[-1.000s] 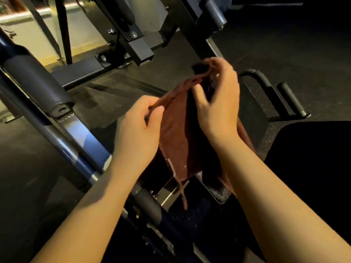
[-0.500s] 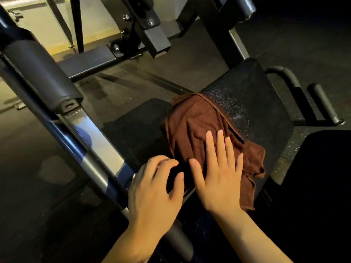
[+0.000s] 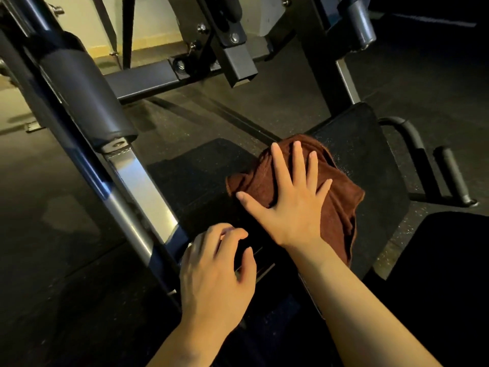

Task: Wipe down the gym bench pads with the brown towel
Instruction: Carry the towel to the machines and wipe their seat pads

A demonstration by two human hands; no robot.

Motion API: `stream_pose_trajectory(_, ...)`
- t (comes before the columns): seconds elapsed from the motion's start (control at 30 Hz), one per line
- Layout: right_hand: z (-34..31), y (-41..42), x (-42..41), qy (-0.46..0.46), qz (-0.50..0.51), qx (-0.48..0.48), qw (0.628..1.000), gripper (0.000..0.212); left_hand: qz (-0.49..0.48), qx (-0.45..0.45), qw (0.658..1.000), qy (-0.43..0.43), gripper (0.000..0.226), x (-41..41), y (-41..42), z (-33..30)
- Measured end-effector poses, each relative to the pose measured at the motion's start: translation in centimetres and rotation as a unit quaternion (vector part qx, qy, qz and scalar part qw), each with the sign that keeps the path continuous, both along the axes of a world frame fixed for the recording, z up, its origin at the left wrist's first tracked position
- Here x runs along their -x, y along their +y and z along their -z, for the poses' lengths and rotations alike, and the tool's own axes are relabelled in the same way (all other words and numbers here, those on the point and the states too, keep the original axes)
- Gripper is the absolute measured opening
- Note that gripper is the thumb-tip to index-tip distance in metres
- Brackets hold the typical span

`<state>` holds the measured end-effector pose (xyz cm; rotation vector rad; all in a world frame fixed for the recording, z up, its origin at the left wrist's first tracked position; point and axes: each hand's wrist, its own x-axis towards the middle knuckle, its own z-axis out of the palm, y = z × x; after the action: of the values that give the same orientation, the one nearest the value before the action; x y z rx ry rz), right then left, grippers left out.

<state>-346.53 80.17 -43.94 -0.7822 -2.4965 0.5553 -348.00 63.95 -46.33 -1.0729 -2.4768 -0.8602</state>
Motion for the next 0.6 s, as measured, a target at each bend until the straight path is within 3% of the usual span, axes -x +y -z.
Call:
stream_pose_trajectory(0.13, 2.2, -2.9, -1.9, 0.028, -0.006, -0.031, 0.999, 0.075, -0.005, -0.024, 0.999, 0.022, 0.03, -0.5, -0.1, 0.2)
stream_pose_trajectory(0.23, 3.3, -3.8, -3.5, 0.008, -0.03, -0.054, 0.998, 0.072, -0.013, -0.042, 0.999, 0.017, 0.029, -0.6, -0.1, 0.0)
stream_pose_trajectory(0.33, 1.1, -2.7, -1.7, 0.0, -0.042, -0.002, 0.999, 0.065, -0.023, -0.037, 0.999, -0.01, 0.034, -0.5, -0.1, -0.1)
stream_pose_trajectory(0.5, -1.0, 0.6, 0.9, 0.031, -0.028, 0.02, 0.999, 0.074, -0.034, -0.07, 0.997, -0.027, 0.036, -0.3, -0.1, 0.2)
stream_pose_trajectory(0.6, -1.5, 3.0, 1.8, 0.065, -0.011, 0.037, 0.997, 0.06, -0.023, -0.095, 0.995, 0.001, 0.035, -0.3, -0.1, 0.6)
